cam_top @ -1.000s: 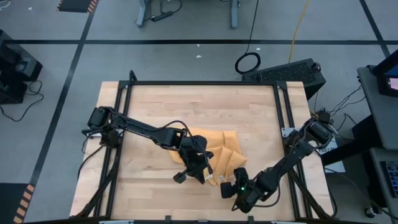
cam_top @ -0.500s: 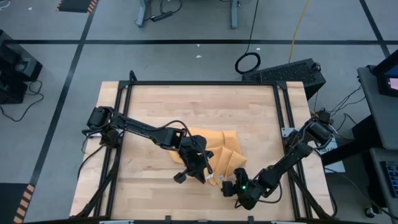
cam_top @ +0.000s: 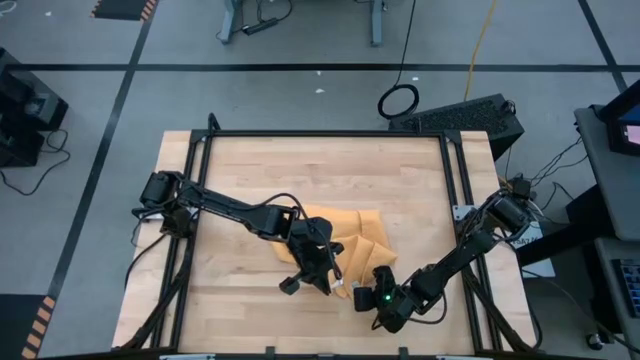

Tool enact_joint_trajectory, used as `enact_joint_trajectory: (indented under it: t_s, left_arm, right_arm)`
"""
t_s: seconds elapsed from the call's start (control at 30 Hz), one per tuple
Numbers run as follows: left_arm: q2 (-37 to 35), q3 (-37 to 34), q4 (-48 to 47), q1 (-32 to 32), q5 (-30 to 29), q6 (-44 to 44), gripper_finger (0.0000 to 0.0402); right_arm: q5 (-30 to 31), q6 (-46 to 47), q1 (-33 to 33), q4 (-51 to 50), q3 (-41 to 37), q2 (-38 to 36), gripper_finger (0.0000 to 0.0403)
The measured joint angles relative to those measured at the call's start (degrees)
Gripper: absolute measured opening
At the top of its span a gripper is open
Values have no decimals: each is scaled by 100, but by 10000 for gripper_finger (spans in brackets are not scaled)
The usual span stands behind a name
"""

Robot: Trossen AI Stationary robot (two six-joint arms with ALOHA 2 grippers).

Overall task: Roll towel
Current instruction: Roll the yellow towel

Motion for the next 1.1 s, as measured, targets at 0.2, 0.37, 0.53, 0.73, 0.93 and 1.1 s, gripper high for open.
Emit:
enact_joint_trajectory:
  t_s: [0.2,0.37,0.53,0.73,0.93,1.1]
  left_arm:
    - [2,563,-660,-14,1301,-13,15]
    - [8,922,-271,22,1380,429,6]
    - [555,894,-399,185,1250,891,5]
    - [1042,896,-288,313,1262,1088,4]
    - [1255,898,388,268,771,1051,25]
    - [1316,900,470,234,118,1051,33]
  right_arm:
    - [0,-267,63,435,-2,-94,8]
    - [1,-537,129,549,0,-285,4]
    - [-5,-652,179,319,0,-577,2]
    - [-7,-642,212,-469,0,-1035,1]
    - [20,-1024,-19,-589,0,-1182,1]
    - [-9,-1453,-162,-534,0,-1172,1]
